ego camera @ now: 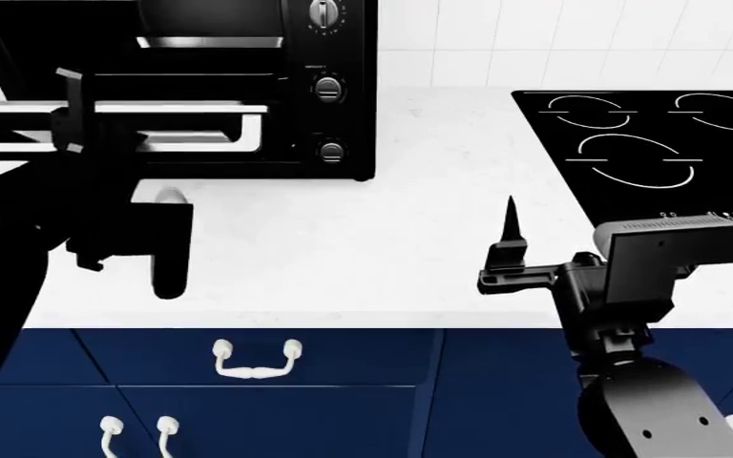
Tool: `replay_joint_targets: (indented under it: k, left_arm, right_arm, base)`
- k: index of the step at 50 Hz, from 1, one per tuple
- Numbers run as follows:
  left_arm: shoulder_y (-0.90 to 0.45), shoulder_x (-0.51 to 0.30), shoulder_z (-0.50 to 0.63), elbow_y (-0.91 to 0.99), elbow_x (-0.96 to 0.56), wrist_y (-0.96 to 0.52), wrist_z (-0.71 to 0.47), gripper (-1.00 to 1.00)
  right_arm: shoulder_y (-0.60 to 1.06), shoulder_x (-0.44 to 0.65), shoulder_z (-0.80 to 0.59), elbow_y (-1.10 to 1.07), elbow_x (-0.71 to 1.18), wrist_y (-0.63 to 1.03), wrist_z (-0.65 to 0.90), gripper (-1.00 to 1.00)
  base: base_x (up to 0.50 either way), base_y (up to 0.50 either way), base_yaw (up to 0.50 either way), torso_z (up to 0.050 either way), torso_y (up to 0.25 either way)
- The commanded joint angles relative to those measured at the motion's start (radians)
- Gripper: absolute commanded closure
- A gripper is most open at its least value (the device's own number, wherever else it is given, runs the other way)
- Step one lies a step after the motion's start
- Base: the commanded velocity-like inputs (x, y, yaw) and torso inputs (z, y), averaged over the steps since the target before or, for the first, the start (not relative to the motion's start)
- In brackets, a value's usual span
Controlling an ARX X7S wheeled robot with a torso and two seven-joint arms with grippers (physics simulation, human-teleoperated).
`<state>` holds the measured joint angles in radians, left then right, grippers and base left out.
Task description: Open the toaster oven door.
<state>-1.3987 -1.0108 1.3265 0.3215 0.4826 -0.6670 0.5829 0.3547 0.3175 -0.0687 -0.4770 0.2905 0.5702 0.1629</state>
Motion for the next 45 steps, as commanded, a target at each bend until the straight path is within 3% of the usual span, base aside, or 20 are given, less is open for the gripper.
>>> replay_joint_targets:
  k: [1,33,45]
  left_arm:
    - [0.068,-0.004,0.049,0.058,-0.073,-0.025,0.021,1.00]
    - [0.185,-0.065,0.103,0.151,-0.057,-0.066,-0.004,1.00]
    - [0.265,-0.044,0.136,0.108,-0.063,-0.050,-0.073,1.00]
  right_arm:
    - [-0.004,0.004,0.001,-0.007,0.005,-0.001,0.004,-1.00]
    - [-0.008,0.011,-0.006,-0.003,0.013,-0.010,0.013,-1.00]
    - [-0.018,0.018,-0.001,-0.004,0.016,-0.013,0.019,-1.00]
  base:
    - [0.01,0.00,0.00,0.000,0.000]
    - [0.00,0.00,0.00,0.000,0.000]
    - [0.00,0.00,0.00,0.000,0.000]
